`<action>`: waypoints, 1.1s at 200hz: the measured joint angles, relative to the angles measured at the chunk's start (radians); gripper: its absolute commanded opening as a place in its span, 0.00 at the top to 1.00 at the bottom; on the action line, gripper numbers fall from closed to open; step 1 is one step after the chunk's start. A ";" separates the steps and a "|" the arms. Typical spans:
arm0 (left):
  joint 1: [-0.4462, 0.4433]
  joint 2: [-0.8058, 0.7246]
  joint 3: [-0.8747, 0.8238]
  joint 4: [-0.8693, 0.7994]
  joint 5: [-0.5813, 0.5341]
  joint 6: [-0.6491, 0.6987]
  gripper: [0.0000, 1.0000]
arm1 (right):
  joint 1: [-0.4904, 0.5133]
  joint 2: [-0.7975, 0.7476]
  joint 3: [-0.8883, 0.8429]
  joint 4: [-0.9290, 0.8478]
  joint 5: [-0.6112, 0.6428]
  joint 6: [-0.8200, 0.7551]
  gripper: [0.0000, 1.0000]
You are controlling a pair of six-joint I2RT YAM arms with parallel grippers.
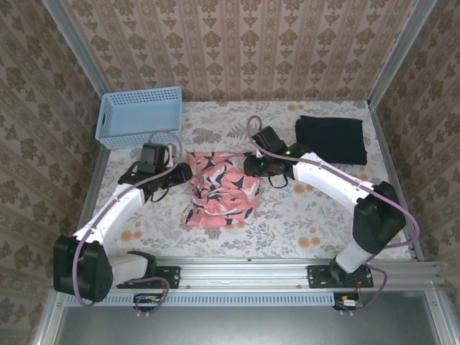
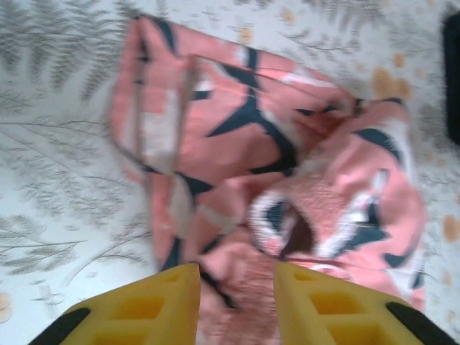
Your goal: Fold and stack the mixed laundry pile
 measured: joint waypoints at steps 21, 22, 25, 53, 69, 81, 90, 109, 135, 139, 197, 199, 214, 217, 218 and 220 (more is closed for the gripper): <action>-0.102 0.002 0.006 0.022 0.003 -0.026 1.00 | 0.001 0.075 0.005 0.061 -0.030 -0.002 0.85; -0.106 0.003 0.006 0.024 0.004 -0.031 1.00 | 0.001 0.079 0.005 0.063 -0.031 -0.003 0.85; -0.120 0.004 0.006 0.029 0.006 -0.030 1.00 | 0.001 0.092 0.009 0.069 -0.036 0.000 0.85; -0.201 0.050 0.001 0.132 0.040 -0.084 1.00 | -0.003 0.229 0.050 0.125 -0.072 0.011 0.89; -0.208 0.108 -0.037 0.207 0.050 -0.117 1.00 | -0.013 0.288 0.065 0.150 -0.083 0.034 0.89; -0.212 0.155 -0.090 0.249 0.046 -0.138 1.00 | -0.028 0.320 0.068 0.167 -0.089 0.054 0.89; -0.212 0.190 -0.132 0.264 0.036 -0.149 1.00 | -0.041 0.341 0.069 0.178 -0.089 0.071 0.88; -0.212 0.262 -0.208 0.276 0.006 -0.164 1.00 | -0.063 0.372 0.069 0.188 -0.089 0.098 0.89; -0.205 0.294 -0.209 0.324 0.002 -0.171 1.00 | -0.075 0.382 0.060 0.190 -0.088 0.118 0.89; -0.204 0.299 -0.205 0.324 0.002 -0.171 1.00 | -0.076 0.381 0.057 0.190 -0.087 0.121 0.88; -0.204 0.562 0.109 0.302 0.030 -0.030 1.00 | -0.074 0.187 -0.193 0.195 -0.062 0.164 0.87; -0.204 0.577 0.129 0.300 0.035 -0.024 1.00 | -0.074 0.175 -0.206 0.196 -0.060 0.168 0.86; -0.204 0.689 0.273 0.305 0.069 0.013 1.00 | -0.068 0.077 -0.299 0.194 -0.058 0.200 0.81; -0.204 0.714 0.303 0.306 0.077 0.020 1.00 | -0.066 0.055 -0.316 0.192 -0.057 0.212 0.80; -0.204 0.726 0.317 0.305 0.082 0.023 1.00 | -0.066 0.045 -0.324 0.191 -0.057 0.214 0.80; -0.204 0.740 0.340 0.304 0.088 0.026 1.00 | -0.065 0.036 -0.332 0.190 -0.057 0.214 0.78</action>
